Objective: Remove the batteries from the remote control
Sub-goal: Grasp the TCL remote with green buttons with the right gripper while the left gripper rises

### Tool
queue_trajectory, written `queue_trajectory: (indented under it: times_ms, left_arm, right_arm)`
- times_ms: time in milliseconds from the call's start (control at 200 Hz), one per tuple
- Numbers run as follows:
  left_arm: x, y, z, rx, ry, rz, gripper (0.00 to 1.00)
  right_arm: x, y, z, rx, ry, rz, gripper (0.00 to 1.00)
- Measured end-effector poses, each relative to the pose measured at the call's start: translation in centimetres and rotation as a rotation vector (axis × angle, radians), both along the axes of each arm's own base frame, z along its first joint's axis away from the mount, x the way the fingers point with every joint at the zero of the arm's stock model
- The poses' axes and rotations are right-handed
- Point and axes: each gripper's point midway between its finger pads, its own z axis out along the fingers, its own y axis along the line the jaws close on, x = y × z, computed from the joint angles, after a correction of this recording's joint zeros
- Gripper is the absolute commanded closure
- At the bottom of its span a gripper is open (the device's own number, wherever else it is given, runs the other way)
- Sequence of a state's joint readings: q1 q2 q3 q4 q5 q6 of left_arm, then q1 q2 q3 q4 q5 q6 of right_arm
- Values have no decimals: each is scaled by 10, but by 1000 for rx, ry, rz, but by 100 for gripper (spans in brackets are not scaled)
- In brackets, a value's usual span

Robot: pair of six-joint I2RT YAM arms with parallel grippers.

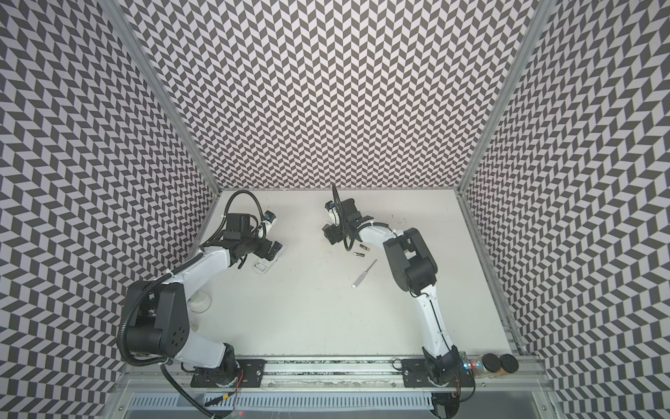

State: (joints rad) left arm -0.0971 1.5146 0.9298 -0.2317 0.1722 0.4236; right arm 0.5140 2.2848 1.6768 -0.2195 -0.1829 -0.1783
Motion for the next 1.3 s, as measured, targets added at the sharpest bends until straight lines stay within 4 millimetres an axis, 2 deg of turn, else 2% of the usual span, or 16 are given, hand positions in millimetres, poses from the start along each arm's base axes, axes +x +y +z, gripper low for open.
queue_trajectory:
  times_ms: [100, 205, 355, 516, 656, 841, 976, 1051, 1111, 1217, 1297]
  left_arm:
    - [-1, 0, 1, -3, 12, -4, 0]
    - [0, -1, 3, -6, 8, -7, 0]
    - [-3, -5, 2, -18, 20, -20, 0]
    - [-1, -8, 5, -17, 12, -26, 1]
    - [7, -11, 19, -25, -23, -30, 3]
    - [16, -17, 37, -15, -70, -66, 4]
    - [26, -25, 60, 28, -147, -140, 7]
    - [34, -32, 84, 46, -208, -190, 9]
    - [43, -39, 113, 50, -277, -226, 9]
    - [59, -51, 163, 65, -412, -284, 7]
    - [69, -58, 196, 78, -495, -328, 7]
  right_arm:
    - [-1, 4, -11, 0, 22, 21, 16]
    - [0, 6, -10, 1, 18, 31, 19]
    - [4, 7, -12, -18, 0, 31, 34]
    - [5, 6, -14, -47, -18, 21, 40]
    - [5, 8, -13, -63, -35, 18, 49]
    - [3, 14, -12, -63, -41, 24, 54]
    - [-7, 14, -11, -46, -20, 42, 54]
    - [-19, 14, -8, -34, 10, 63, 54]
    - [-30, 13, -3, -19, 23, 79, 53]
    - [-52, 11, 21, 26, 30, 114, 54]
    - [-63, 12, 49, 74, 11, 143, 54]
